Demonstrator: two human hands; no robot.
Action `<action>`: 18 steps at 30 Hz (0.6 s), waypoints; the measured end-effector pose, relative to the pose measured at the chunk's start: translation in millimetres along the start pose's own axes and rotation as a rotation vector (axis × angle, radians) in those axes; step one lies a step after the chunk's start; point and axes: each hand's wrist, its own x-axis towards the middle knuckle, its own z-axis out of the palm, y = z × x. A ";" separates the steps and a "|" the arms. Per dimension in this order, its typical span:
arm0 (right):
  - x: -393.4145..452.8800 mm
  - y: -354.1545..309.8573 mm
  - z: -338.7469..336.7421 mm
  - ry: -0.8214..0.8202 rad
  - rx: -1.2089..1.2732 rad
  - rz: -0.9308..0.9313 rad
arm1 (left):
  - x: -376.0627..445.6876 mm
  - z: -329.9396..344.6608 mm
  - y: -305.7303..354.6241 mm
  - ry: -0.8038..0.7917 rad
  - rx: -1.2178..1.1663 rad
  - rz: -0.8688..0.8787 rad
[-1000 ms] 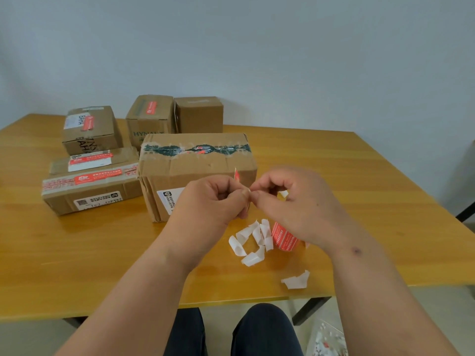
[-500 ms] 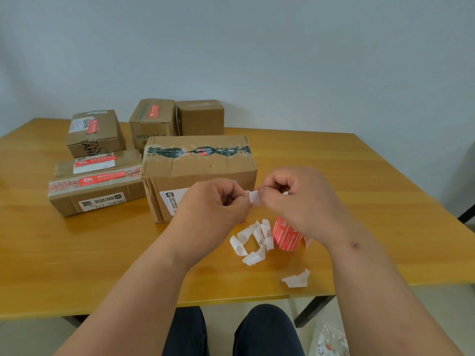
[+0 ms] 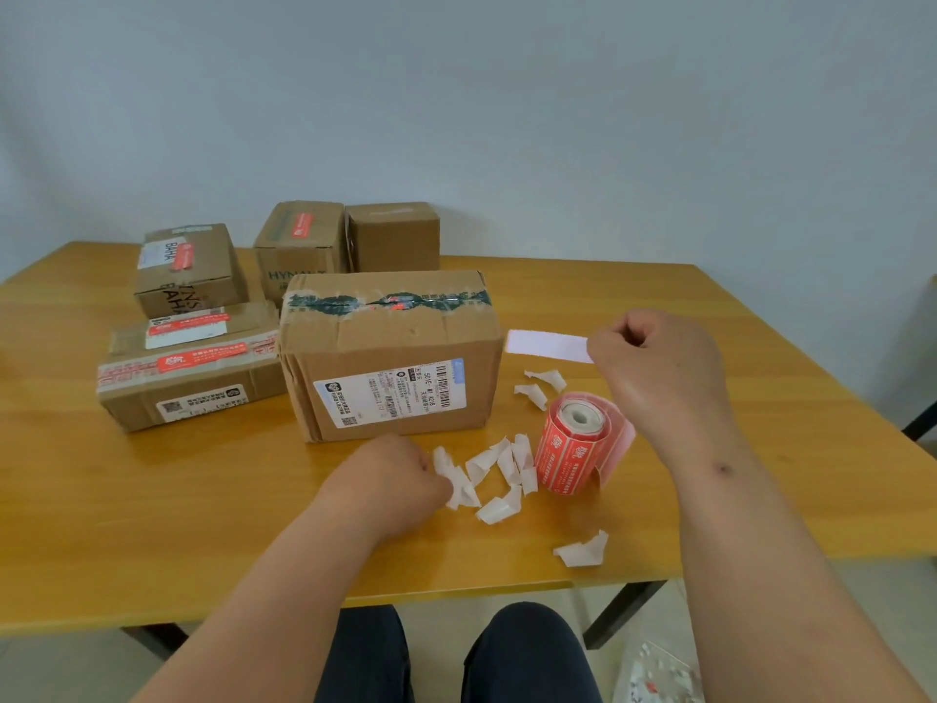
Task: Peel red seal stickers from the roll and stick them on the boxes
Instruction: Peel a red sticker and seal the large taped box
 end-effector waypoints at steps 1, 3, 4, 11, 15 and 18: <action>0.0 -0.1 0.6 -0.010 0.009 0.001 | 1.0 0.8 1.0 0.002 0.017 0.010; -1.0 -1.2 3.6 -0.045 0.008 -0.006 | 2.5 1.9 2.9 0.012 0.017 0.041; -1.9 -2.5 5.3 -0.064 0.003 -0.013 | 2.7 1.9 4.4 0.028 0.005 0.062; -3.7 -7.3 11.4 -0.099 0.017 -0.037 | -4.1 -6.7 15.9 0.055 0.022 0.183; -4.2 -10.4 11.8 -0.123 0.048 -0.032 | -7.1 -10.9 22.2 0.100 0.085 0.165; -6.3 -12.9 12.8 -0.122 0.073 -0.048 | -7.9 -11.0 21.7 0.147 -0.006 0.155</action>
